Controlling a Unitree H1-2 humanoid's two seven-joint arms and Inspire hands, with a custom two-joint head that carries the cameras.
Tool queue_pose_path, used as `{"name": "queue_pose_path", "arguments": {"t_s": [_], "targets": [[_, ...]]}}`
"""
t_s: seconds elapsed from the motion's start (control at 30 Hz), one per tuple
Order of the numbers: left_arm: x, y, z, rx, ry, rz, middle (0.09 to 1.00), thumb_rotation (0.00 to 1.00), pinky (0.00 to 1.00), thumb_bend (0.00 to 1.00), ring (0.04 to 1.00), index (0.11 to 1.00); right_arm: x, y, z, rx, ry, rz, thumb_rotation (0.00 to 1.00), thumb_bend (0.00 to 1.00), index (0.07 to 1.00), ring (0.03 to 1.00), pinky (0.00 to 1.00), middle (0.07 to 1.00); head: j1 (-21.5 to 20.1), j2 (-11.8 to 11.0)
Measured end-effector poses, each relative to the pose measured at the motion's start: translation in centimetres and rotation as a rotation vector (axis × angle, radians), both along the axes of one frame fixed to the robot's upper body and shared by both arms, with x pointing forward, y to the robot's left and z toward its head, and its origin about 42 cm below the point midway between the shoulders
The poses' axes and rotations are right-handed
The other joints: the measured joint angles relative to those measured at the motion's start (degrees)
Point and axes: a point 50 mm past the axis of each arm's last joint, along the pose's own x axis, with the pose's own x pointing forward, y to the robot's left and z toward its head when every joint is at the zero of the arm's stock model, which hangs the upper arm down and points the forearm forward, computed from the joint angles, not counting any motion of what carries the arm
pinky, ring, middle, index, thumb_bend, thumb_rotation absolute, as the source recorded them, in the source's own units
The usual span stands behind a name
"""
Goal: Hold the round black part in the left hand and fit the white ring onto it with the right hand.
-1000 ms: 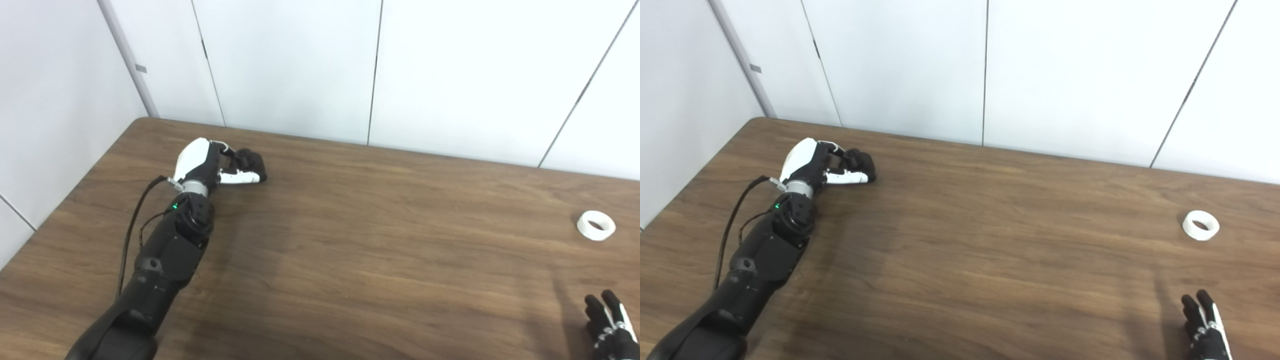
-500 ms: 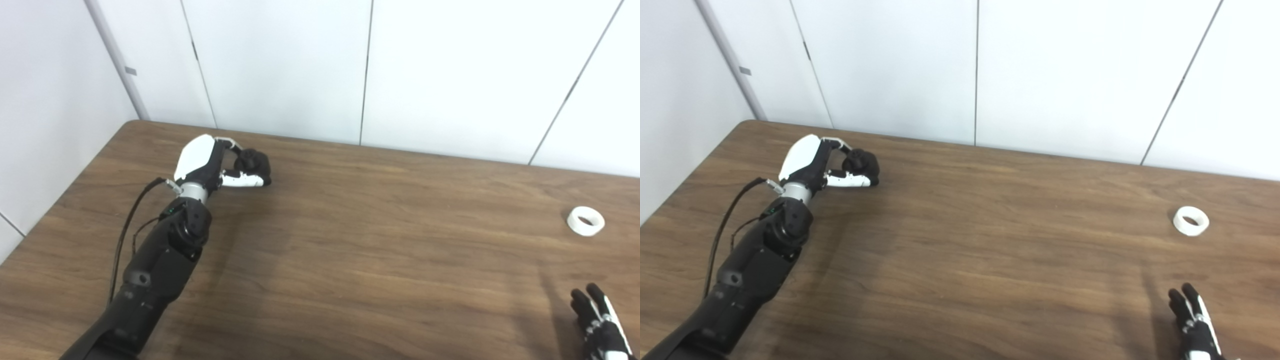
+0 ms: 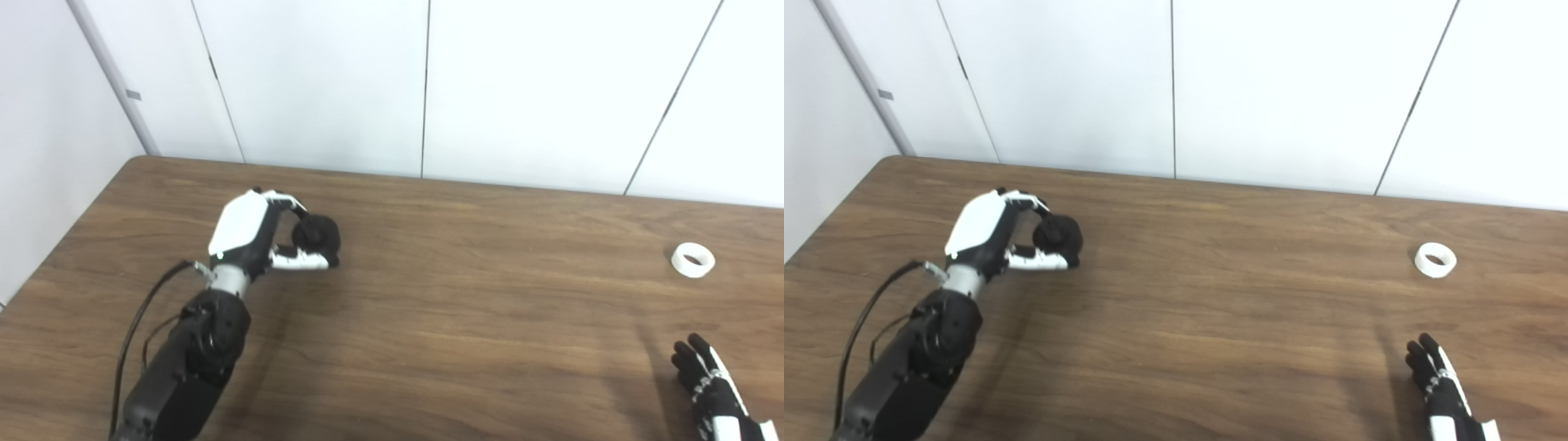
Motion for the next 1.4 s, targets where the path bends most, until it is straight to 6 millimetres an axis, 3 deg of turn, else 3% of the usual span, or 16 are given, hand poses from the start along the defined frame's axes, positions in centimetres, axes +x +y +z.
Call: {"name": "queue_pose_path", "arguments": {"t_s": [0.5, 0.77, 0.97, 1.4], "targets": [[-5.7, -7.9, 0.1, -0.043, 0.022, -0.249, 0.781, 0.06, 1.0, 0.52, 0.889, 0.483, 0.3, 1.1, 0.5, -0.023, 0.019, -0.019, 1.0, 0.58, 0.938, 0.915, 0.93, 0.92, -4.5, 3.5], [-9.4, -12.1, -2.2, -0.014, 0.103, -0.35, 0.789, 0.06, 1.0, 0.52, 0.905, 0.484, 0.4, 1.9, 0.6, -0.045, 0.02, -0.017, 1.0, 0.51, 0.932, 0.907, 0.91, 0.913, -6.7, 5.0], [-11.1, -14.8, -3.1, -0.004, 0.098, -0.439, 0.787, 0.06, 1.0, 0.52, 0.91, 0.484, 0.5, 2.4, 0.8, -0.046, 0.032, -0.021, 1.0, 0.56, 0.928, 0.916, 0.93, 0.912, -8.2, 6.1], [-12.3, -17.1, -5.3, -0.043, 0.089, -0.491, 0.79, 0.06, 1.0, 0.52, 0.913, 0.483, 0.7, 3.3, 1.4, -0.024, 0.059, -0.003, 1.0, 0.58, 0.938, 0.936, 0.97, 0.92, -10.6, 8.5]]}}
